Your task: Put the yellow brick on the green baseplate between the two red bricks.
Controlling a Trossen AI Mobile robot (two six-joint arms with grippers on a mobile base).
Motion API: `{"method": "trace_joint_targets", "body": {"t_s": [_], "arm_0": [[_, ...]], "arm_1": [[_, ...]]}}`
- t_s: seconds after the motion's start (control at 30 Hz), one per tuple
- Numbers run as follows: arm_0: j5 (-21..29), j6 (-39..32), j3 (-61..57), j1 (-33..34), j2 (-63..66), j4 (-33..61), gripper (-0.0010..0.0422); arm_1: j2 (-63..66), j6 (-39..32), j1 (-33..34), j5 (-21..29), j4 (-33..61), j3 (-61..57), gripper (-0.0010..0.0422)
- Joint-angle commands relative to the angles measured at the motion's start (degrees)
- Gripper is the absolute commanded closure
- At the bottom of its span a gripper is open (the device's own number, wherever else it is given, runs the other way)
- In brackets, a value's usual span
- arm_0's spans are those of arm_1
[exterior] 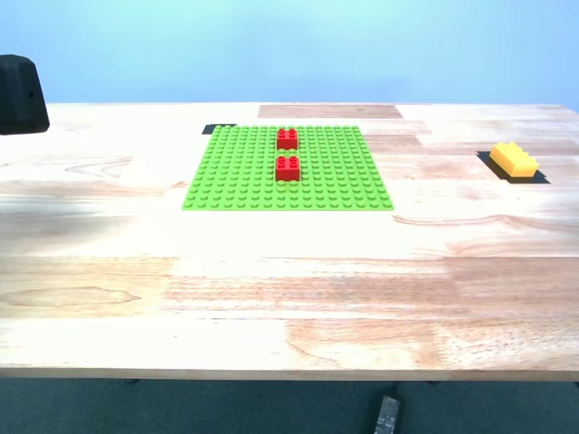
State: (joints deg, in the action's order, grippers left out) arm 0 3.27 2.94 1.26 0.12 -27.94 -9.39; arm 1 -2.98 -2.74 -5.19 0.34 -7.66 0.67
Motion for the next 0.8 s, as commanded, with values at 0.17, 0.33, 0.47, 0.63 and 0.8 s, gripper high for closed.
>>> {"method": "trace_joint_targets", "body": {"t_s": [0.17, 0.33, 0.47, 0.63, 0.8], "arm_0": [[-0.1, 0.1, 0.0, 0.0, 0.0, -0.4, 0.0412], [0.0, 0.1, 0.0, 0.0, 0.0, 0.0, 0.0413], [0.0, 0.1, 0.0, 0.0, 0.0, -0.1, 0.0413], [0.2, 0.2, 0.0, 0.0, 0.0, -2.3, 0.0412], [9.6, 0.1, 0.2, 0.0, 0.0, -6.8, 0.0413]], "arm_1": [[0.0, 0.0, 0.0, 0.0, 0.0, 0.0, 0.0412], [0.0, 0.0, 0.0, 0.0, 0.0, 0.0, 0.0412], [0.0, 0.2, 0.0, 0.0, -0.1, 0.0, 0.0412], [0.0, -0.4, 0.0, -0.2, 0.0, 0.0, 0.0412], [0.0, -2.4, 0.0, -0.5, 0.9, 0.8, 0.0412]]}}
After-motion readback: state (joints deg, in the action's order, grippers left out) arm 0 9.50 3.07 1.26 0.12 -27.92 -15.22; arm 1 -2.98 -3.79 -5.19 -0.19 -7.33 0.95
